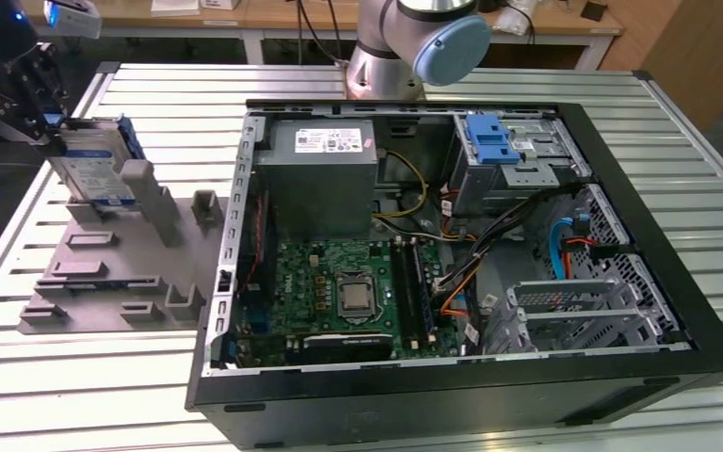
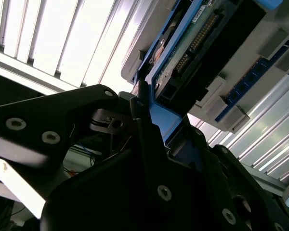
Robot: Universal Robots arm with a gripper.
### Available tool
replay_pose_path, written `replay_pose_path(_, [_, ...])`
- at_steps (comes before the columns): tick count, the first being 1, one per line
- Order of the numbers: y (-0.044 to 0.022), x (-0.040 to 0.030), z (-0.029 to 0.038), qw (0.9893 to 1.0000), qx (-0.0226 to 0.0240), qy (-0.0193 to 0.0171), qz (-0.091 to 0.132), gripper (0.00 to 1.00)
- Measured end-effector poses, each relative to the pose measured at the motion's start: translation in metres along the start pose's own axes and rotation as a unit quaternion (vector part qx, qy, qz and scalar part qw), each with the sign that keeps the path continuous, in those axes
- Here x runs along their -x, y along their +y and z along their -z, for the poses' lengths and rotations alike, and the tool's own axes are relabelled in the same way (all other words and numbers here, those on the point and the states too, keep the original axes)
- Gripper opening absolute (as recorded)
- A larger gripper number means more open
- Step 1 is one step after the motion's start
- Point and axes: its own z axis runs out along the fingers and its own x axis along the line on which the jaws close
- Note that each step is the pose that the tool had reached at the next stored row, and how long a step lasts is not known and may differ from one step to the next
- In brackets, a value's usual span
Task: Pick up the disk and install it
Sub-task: 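Pick up the disk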
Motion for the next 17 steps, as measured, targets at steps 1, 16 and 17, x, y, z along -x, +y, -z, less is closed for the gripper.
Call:
replay_pose_path(1, [0.0, 0.0, 0.0003, 1.0, 0.0, 0.0, 0.0, 0.36])
replay_pose_path(16, [0.0001, 0.0, 0.0029, 1.0, 0.0, 0.0, 0.0, 0.36])
replay_pose_path(17, [0.0001, 0.0, 0.0031, 1.0, -0.0001, 0.0, 0.0, 0.36])
